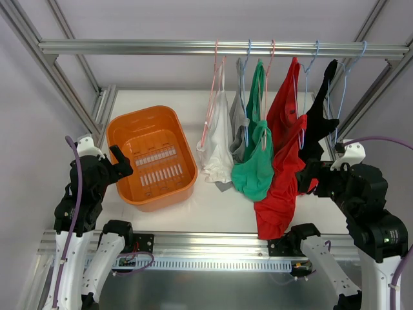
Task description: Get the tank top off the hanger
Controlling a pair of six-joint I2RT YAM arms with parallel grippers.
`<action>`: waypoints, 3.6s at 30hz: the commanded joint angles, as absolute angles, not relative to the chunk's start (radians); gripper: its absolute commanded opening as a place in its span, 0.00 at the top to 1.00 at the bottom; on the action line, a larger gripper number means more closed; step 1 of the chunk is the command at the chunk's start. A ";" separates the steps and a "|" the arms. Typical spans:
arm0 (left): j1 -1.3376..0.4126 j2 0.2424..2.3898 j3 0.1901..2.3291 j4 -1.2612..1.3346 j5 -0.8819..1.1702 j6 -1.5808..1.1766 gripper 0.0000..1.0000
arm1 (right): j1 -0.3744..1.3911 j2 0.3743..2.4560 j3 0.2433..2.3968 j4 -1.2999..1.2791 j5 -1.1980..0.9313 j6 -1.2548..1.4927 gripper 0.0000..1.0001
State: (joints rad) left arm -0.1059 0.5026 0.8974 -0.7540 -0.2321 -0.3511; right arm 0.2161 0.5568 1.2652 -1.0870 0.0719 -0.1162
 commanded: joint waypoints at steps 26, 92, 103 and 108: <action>-0.115 0.505 0.867 -0.687 -0.161 -0.339 0.01 | 0.727 1.308 1.969 -0.801 0.094 0.035 0.03; -0.117 0.566 0.955 -0.572 0.283 -0.290 0.01 | 0.893 1.195 1.682 -0.574 0.374 -0.003 1.00; -0.449 0.796 1.109 -0.253 0.399 -0.370 0.01 | 0.896 0.757 1.467 -0.785 0.130 0.032 1.00; -0.728 0.975 1.278 -0.219 0.233 -0.276 0.01 | 0.894 0.600 1.489 -0.944 0.138 0.008 1.00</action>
